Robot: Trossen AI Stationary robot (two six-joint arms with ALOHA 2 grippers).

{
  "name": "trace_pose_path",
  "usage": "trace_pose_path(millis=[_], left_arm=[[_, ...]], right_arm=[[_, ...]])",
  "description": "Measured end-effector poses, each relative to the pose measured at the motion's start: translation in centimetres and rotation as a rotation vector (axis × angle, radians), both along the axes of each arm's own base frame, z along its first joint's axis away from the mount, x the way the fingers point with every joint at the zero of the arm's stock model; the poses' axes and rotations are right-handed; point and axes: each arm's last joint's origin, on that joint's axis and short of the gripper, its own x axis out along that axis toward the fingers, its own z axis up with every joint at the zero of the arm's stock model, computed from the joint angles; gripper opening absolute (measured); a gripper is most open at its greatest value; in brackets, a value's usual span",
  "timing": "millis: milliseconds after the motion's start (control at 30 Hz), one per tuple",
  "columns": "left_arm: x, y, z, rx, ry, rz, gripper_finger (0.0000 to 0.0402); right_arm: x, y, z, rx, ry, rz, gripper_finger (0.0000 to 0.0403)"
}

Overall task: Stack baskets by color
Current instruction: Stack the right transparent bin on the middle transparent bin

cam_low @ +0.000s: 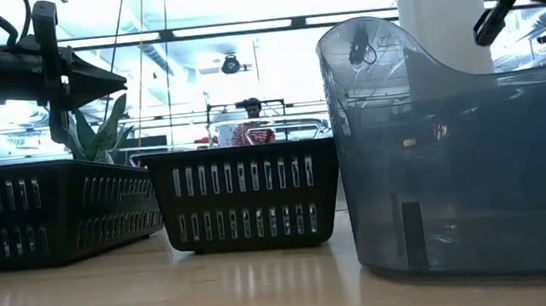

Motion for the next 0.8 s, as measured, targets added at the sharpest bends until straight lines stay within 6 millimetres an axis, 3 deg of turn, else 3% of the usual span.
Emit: trace_pose_path(millis=[133,267,633,800], left_arm=[[0.0,0.0,0.0,0.000,-0.001,0.001,0.0035],[0.0,0.0,0.0,0.000,0.000,0.000,0.0029],[0.0,0.0,0.0,0.000,0.000,0.000,0.0035],[0.0,0.0,0.0,0.000,0.000,0.000,0.0028]], right_arm=[[-0.2,-0.4,0.3,0.094,-0.034,-0.113,0.0012],[-0.3,-0.5,0.2,0.175,-0.044,-0.104,0.0012],[0.5,-0.2,-0.5,0.195,0.056,0.000,0.0010],[1.0,-0.1,0.9,0.126,0.180,-0.014,0.0003]])
